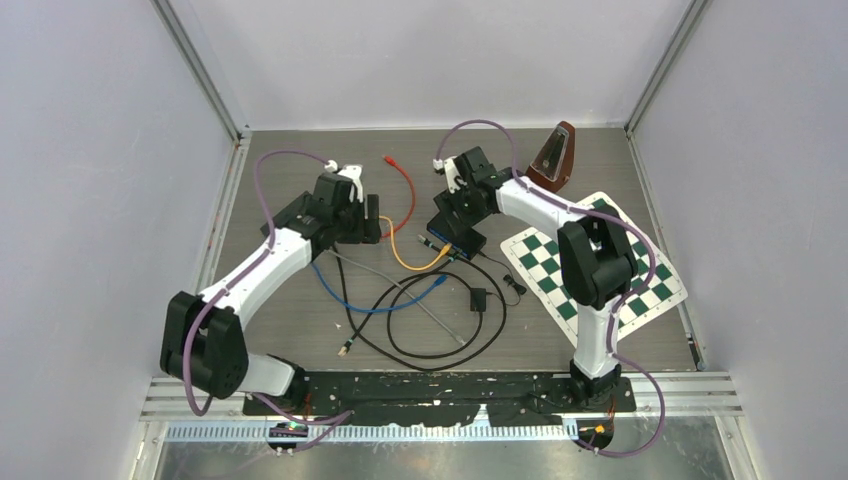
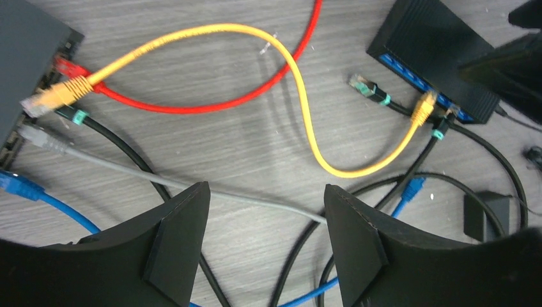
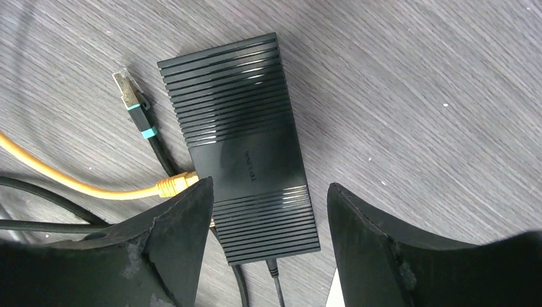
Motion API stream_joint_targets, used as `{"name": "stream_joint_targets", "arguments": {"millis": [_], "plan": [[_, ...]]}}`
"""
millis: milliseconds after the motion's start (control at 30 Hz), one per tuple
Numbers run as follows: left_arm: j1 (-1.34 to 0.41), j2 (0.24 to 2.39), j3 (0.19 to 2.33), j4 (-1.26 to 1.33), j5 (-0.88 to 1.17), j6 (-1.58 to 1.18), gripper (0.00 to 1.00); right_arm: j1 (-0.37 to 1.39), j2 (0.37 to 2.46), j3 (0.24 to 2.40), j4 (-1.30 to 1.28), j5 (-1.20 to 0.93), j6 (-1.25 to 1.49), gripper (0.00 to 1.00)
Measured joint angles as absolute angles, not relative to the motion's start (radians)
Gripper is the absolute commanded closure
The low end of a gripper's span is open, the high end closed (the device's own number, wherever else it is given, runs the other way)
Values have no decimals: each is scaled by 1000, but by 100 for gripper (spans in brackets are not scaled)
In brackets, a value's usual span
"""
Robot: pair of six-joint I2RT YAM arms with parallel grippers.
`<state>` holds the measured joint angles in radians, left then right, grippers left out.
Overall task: Insert the plug into the switch port
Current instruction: Adjust the switch port at the center of the board.
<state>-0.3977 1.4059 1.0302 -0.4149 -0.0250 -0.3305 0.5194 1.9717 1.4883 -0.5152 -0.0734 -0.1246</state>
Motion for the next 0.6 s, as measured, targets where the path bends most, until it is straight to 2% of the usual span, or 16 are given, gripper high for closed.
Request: {"name": "stream_joint_targets", "arguments": {"millis": [200,400,600], "plan": [[-398,1351,952,-420,41,-331,32,516,1914,1454,-572,-54,-78,35],[-398,1272,917,-431,68,-318,32,513,1800,1350,-590,-69,-80,25],[-398,1160,847,-437,66,-292,31,513,1861,1415,-556,-107,-126,18]]}}
